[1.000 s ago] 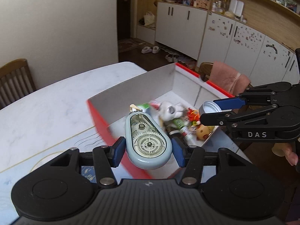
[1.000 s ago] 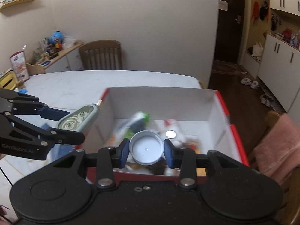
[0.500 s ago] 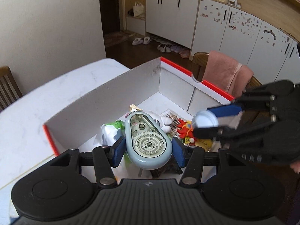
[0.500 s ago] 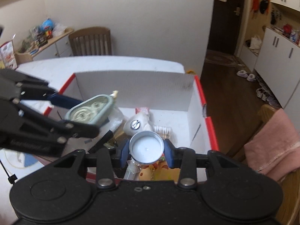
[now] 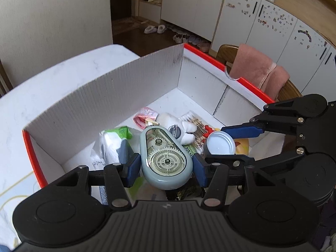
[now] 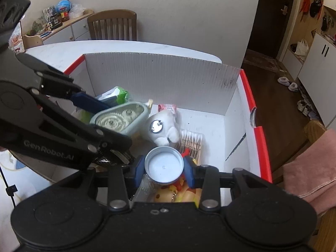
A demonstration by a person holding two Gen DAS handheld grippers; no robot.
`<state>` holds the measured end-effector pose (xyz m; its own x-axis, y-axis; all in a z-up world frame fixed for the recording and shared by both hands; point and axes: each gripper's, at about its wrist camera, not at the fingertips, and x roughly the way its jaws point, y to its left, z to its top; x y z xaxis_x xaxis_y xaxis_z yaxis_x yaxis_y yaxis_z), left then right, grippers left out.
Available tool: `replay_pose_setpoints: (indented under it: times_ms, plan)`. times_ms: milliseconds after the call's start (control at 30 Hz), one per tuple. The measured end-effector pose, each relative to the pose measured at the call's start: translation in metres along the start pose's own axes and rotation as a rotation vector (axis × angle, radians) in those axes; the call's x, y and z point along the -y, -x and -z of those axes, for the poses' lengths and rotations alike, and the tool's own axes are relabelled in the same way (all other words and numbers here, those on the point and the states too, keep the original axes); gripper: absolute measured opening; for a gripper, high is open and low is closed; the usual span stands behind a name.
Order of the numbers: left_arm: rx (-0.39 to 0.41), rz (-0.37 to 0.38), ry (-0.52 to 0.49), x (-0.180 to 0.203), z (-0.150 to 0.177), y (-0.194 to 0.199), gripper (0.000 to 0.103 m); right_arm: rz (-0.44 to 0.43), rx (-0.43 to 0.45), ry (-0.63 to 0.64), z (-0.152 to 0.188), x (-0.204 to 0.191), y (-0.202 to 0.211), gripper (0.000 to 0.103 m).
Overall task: Organize objects
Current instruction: 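Carry the tape dispenser and tin into the red shoebox, then open both tools to release the dispenser and tin in the box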
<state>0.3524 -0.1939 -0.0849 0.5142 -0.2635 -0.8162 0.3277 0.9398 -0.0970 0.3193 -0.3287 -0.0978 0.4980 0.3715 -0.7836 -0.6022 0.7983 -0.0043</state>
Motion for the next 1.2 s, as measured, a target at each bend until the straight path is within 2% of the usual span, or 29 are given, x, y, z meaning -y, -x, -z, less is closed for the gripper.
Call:
replay_pose_setpoints:
  times_ms: [133,233,400,467,933,1200]
  plan:
    - [-0.042,0.027,0.043,-0.007,-0.001,-0.006,0.053,0.007,-0.003,-0.003,0.001,0.001,0.000,0.040]
    - [-0.059,0.020,0.063,-0.011,0.001,-0.009,0.053,0.002,-0.006,-0.004,0.000,0.004,0.000,0.043]
    - [-0.044,0.040,0.103,-0.016,0.004,-0.004,0.056,-0.006,0.008,-0.017,0.002,0.008,0.007,0.051]
    - [-0.029,0.045,0.111,-0.017,0.006,0.001,0.060,-0.012,0.011,-0.022,0.002,0.008,0.010,0.051]
    - [0.096,0.030,0.106,-0.013,0.023,0.056,0.061,-0.034,0.087,-0.091,0.003,-0.001,0.051,0.052]
    - [0.219,-0.036,0.068,-0.009,0.036,0.106,0.061,-0.029,0.143,-0.146,0.003,-0.016,0.078,0.052]
